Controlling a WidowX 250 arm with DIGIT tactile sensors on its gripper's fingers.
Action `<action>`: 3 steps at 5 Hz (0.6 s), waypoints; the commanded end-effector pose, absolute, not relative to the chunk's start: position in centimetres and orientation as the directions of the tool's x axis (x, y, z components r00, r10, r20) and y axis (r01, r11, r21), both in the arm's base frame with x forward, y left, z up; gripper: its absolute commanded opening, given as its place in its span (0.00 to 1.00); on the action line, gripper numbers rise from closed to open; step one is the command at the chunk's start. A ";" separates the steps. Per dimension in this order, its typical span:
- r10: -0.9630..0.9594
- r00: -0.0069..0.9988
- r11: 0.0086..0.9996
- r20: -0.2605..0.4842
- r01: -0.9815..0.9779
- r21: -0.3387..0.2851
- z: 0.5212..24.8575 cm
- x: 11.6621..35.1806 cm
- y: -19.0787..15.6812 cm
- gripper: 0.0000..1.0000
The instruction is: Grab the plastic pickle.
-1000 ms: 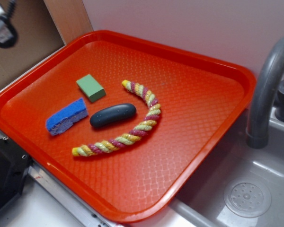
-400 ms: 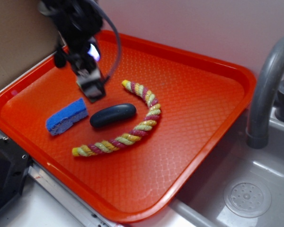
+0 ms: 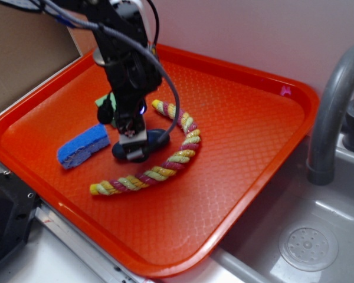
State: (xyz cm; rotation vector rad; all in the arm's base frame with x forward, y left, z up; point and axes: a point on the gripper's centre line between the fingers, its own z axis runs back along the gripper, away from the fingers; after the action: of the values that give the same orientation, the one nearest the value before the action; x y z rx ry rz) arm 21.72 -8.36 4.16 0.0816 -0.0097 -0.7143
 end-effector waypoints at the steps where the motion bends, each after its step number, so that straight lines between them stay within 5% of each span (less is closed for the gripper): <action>1: -0.657 0.752 0.749 -0.047 0.659 0.066 2.5 21.7 -8.4 1.00; 2: -0.662 0.747 0.744 -0.061 0.665 0.065 2.1 21.8 -8.4 0.90; 3: -0.680 0.731 0.729 -0.053 0.682 0.048 1.7 21.7 -8.3 0.00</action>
State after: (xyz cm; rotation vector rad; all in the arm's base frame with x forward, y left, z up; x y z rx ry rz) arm 21.94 -8.09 1.97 0.0679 0.0464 -0.7429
